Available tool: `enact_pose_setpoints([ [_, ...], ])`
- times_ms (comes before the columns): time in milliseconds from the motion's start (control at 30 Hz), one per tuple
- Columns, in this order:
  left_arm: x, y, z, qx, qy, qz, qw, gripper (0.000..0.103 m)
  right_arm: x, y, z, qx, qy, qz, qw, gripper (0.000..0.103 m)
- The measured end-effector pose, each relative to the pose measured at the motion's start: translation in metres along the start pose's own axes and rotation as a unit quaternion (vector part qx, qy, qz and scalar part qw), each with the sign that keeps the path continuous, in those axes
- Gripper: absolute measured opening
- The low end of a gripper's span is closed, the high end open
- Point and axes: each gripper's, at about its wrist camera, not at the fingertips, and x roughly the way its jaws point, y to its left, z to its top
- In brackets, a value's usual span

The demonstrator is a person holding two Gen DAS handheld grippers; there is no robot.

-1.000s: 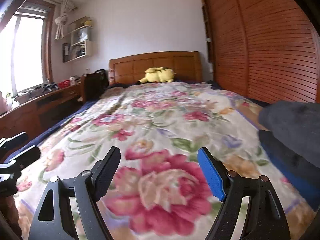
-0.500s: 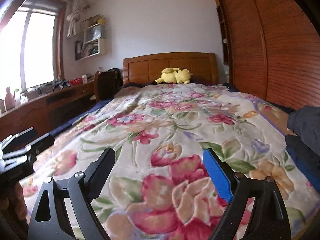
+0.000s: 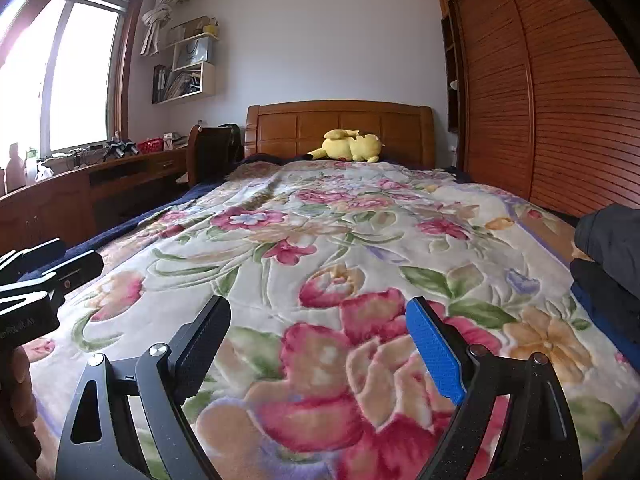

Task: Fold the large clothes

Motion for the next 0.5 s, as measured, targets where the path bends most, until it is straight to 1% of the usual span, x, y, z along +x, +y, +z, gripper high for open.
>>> enact_pose_setpoints([
  [500, 0.0, -0.0002, -0.0039, -0.001, 0.0, 0.003, 1.0, 0.084, 0.0006, -0.0005, -0.0022, 0.003, -0.004, -0.001, 1.0, 0.09],
])
